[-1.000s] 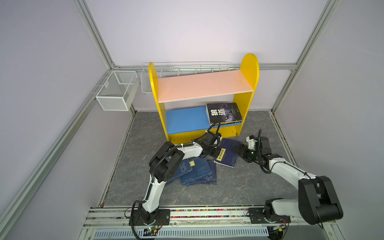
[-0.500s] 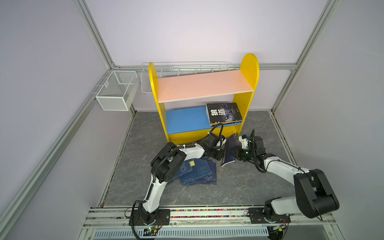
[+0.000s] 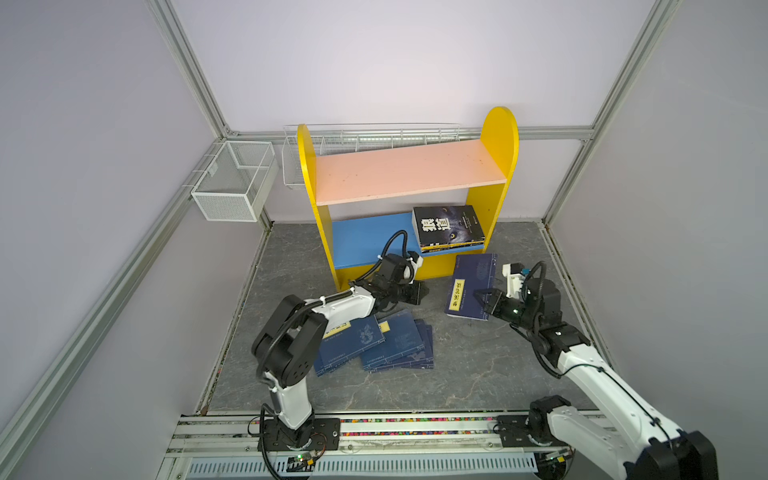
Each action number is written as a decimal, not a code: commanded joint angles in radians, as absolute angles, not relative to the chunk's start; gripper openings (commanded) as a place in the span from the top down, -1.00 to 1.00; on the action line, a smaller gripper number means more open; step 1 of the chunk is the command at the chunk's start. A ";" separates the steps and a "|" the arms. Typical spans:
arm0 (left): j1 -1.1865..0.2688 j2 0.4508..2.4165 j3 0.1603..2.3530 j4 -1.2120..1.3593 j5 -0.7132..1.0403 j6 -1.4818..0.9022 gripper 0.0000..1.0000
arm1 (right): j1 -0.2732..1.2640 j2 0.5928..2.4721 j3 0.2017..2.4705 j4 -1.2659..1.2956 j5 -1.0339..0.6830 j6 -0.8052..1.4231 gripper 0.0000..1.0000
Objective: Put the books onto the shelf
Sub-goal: 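Lift the navy book upright with both grippers toward the blue shelf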
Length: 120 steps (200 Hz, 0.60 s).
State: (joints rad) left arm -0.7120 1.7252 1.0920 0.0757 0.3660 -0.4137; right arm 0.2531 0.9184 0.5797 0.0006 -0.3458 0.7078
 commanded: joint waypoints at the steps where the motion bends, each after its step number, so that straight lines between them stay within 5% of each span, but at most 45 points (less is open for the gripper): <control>1: -0.727 1.621 1.020 0.238 0.332 -0.547 0.73 | 0.254 0.902 0.575 0.156 -0.306 0.789 0.87; 62: -0.724 1.471 0.909 0.547 0.390 -0.757 -0.26 | 0.306 1.029 0.711 0.447 -0.209 0.893 0.87; 120: -0.726 1.467 0.921 0.571 0.458 -0.745 -0.49 | 0.434 1.239 0.795 0.743 -0.146 0.958 0.87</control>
State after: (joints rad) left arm -0.7250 1.4631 0.9108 0.5003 0.3950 -0.7300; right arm 0.3786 1.1774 0.7452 0.5293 -0.1764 0.9073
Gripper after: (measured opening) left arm 0.745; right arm 0.114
